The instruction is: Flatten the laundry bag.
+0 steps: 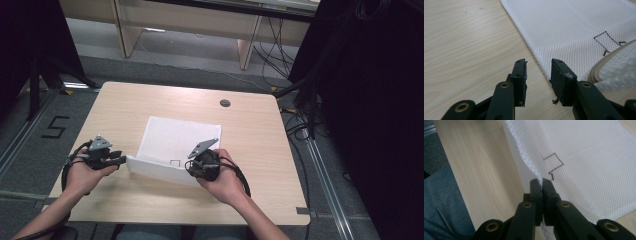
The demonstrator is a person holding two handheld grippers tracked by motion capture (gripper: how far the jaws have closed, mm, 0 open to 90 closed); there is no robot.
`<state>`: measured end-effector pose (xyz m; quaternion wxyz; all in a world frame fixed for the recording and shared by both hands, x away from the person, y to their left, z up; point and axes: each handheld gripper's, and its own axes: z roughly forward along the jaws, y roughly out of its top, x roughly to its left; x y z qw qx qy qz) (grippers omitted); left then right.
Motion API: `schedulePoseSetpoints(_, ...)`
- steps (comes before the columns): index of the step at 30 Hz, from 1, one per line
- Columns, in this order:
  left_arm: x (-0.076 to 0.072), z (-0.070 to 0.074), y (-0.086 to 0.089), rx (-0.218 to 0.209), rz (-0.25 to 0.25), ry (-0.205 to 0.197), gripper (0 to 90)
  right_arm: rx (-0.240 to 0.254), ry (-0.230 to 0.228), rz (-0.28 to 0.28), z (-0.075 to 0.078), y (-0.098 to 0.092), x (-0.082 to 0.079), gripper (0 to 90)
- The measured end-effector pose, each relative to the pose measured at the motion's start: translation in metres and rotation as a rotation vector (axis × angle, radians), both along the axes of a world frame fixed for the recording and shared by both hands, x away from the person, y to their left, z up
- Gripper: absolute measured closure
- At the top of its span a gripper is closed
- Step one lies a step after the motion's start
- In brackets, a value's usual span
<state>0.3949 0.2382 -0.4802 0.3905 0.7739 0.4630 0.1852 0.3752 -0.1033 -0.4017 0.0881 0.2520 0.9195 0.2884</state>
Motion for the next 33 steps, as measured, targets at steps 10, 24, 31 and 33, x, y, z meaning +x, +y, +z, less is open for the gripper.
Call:
schedulePoseSetpoints(10,0.0,0.0,0.0,0.004,-0.003,0.003,64.0,-0.013,0.02,0.013,-0.004,-0.003,-0.009,89.4)
schedulePoseSetpoints(24,-0.001,0.0,0.0,0.0,-0.003,0.002,63.5,-0.04,0.055,0.051,-0.014,-0.005,-0.023,89.3)
schedulePoseSetpoints(31,-0.001,0.0,-0.001,-0.006,-0.007,0.006,63.2,-0.063,0.084,0.06,-0.026,-0.008,-0.03,89.2)
schedulePoseSetpoints(33,-0.001,0.0,-0.002,-0.009,-0.006,0.008,63.2,-0.075,0.104,0.055,-0.03,-0.009,-0.033,89.2)
